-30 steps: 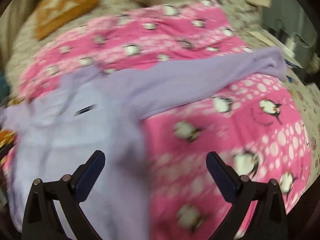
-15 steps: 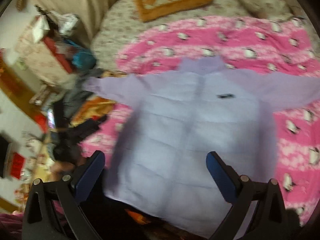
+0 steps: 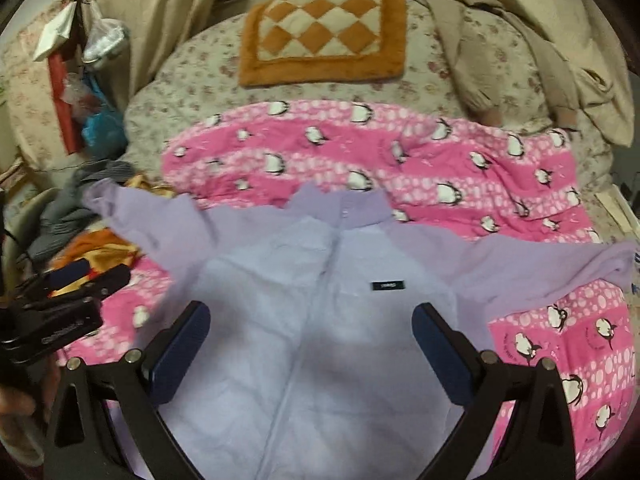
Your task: Fold large clothes
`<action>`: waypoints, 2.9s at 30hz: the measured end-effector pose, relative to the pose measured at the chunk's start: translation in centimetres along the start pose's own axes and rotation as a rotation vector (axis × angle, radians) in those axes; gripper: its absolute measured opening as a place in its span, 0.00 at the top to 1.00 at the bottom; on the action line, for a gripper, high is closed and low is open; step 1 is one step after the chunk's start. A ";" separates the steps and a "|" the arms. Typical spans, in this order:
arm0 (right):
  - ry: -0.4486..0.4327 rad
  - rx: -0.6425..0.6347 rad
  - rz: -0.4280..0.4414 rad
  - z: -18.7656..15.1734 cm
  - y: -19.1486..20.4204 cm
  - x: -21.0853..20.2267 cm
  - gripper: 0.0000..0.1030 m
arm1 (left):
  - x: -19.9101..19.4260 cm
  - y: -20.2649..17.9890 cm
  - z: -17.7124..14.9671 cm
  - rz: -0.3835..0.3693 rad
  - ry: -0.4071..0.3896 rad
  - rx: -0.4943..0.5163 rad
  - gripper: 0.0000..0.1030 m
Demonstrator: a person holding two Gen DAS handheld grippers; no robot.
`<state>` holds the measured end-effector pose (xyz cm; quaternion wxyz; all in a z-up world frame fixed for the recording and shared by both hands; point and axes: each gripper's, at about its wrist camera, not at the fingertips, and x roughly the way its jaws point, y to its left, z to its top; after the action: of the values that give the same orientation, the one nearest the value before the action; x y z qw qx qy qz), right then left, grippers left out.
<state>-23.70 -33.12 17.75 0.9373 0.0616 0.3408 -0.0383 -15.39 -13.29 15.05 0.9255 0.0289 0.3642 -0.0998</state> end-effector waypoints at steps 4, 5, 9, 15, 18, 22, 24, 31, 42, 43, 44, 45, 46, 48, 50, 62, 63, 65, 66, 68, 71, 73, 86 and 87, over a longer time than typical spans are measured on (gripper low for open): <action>0.032 0.044 -0.033 -1.0 -1.3 3.1 0.00 | 2.7 -1.5 -0.5 0.015 -0.008 0.015 0.51; 0.041 0.053 -0.047 -1.1 -1.6 3.9 0.00 | 3.4 -1.9 -0.6 0.008 -0.012 0.016 0.51; 0.040 0.064 -0.092 -2.2 -1.9 6.2 0.00 | 5.8 -2.3 -1.0 -0.028 0.007 0.010 0.51; 0.063 0.087 -0.094 -3.5 -2.0 9.5 0.00 | 8.9 -2.5 -2.0 -0.020 0.051 0.028 0.51; 0.064 0.087 -0.093 -3.8 -1.7 11.0 0.00 | 9.7 -2.2 -2.4 -0.008 0.060 0.026 0.51; 0.067 0.097 -0.084 -4.1 -1.6 12.4 0.00 | 10.4 -1.7 -2.6 -0.016 0.081 0.006 0.51; 0.070 0.100 -0.076 -4.3 -1.6 12.8 0.00 | 10.6 -1.7 -2.6 -0.008 0.082 0.009 0.51; 0.080 0.129 -0.093 -4.6 -2.9 13.4 0.00 | 11.0 -1.9 -2.9 0.005 0.092 0.025 0.51; 0.092 0.181 -0.102 -4.9 -4.3 13.8 0.00 | 11.5 -1.8 -3.0 0.012 0.104 0.019 0.51; 0.094 0.176 -0.104 -4.9 -4.1 13.9 0.00 | 11.5 -1.7 -3.0 0.011 0.105 0.018 0.51; 0.095 0.172 -0.107 -5.0 -4.1 14.0 0.00 | 11.5 -1.7 -3.0 0.010 0.105 0.015 0.51; 0.096 0.168 -0.109 -5.1 -4.0 14.0 0.00 | 11.5 -1.6 -3.1 0.010 0.105 0.015 0.51; 0.098 0.163 -0.110 -5.1 -4.0 14.0 0.00 | 11.5 -1.6 -3.1 0.011 0.105 0.016 0.51; 0.102 0.153 -0.115 -5.2 -3.9 14.2 0.00 | 11.5 -1.6 -3.1 0.013 0.105 0.020 0.51; 0.106 0.148 -0.119 -5.2 -3.9 14.2 0.00 | 11.5 -1.6 -3.1 0.014 0.104 0.024 0.51; 0.113 0.139 -0.139 -5.3 -3.9 14.4 0.00 | 11.5 -1.6 -3.2 0.008 0.099 0.024 0.51; 0.114 0.140 -0.141 -5.3 -3.8 14.4 0.00 | 11.5 -1.7 -3.3 0.007 0.096 0.024 0.51; 0.118 0.134 -0.144 -5.3 -3.9 14.4 0.00 | 11.4 -1.7 -3.3 0.000 0.097 0.026 0.51; 0.120 0.131 -0.148 -5.3 -3.9 14.5 0.00 | 11.4 -1.8 -3.4 -0.009 0.098 0.029 0.51; 0.116 0.121 -0.162 -5.3 -4.0 14.4 0.00 | 11.4 -1.9 -3.4 -0.023 0.100 0.032 0.51; 0.121 0.119 -0.176 -5.2 -4.3 14.2 0.00 | 11.3 -1.9 -3.5 -0.022 0.092 0.024 0.51; 0.124 0.119 -0.173 -5.4 -4.5 13.9 0.00 | 11.6 -1.9 -3.6 -0.010 0.102 0.019 0.51; 0.127 0.087 -0.161 -5.9 -3.7 14.5 0.00 | 12.1 -2.1 -4.0 -0.001 0.112 0.036 0.51; 0.116 0.089 -0.160 -5.9 -3.7 14.5 0.00 | 12.1 -2.1 -4.0 -0.003 0.113 0.039 0.51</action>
<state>-16.80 -36.37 3.62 0.9064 0.0778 0.3961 -0.1243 -9.81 -16.87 3.93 0.9026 0.0519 0.4140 -0.1063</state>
